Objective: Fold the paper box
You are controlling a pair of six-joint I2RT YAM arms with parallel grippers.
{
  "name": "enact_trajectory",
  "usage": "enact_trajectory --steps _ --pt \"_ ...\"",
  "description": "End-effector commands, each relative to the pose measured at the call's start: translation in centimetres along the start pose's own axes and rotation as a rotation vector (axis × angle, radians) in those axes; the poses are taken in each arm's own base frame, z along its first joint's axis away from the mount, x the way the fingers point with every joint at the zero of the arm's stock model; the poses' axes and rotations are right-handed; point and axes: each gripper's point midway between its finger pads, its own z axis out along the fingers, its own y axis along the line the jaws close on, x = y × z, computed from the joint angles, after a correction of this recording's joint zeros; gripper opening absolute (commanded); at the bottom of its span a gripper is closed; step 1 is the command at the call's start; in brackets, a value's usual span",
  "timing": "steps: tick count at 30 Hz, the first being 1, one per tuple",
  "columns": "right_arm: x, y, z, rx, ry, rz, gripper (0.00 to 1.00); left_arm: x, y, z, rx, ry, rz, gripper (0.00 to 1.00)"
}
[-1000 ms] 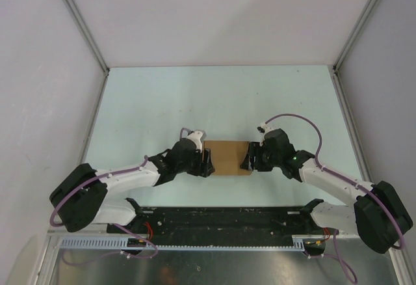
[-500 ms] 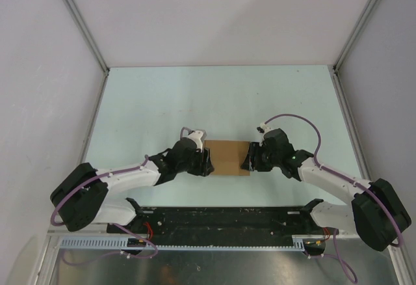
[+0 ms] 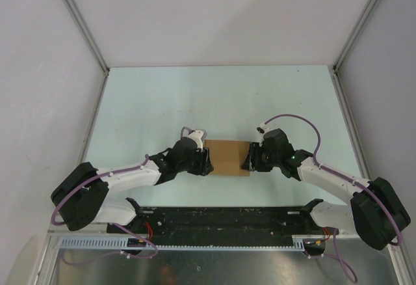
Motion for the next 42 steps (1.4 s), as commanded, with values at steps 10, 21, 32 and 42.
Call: enact_trajectory --steps 10,21,32,42 --pt "-1.4 1.6 0.2 -0.062 -0.039 0.017 0.48 -1.4 -1.8 0.0 0.067 -0.039 0.007 0.50" --pt "-1.5 2.1 0.2 -0.081 -0.041 0.025 0.47 -1.5 -1.9 -0.1 0.073 -0.042 0.007 0.50" --pt "-1.6 2.5 0.1 -0.101 -0.039 0.039 0.47 -1.6 -2.1 -0.1 0.085 -0.037 0.005 0.50" --pt "-1.6 2.5 0.4 -0.101 -0.036 0.050 0.45 -1.6 -2.2 -0.1 0.089 -0.036 0.009 0.50"
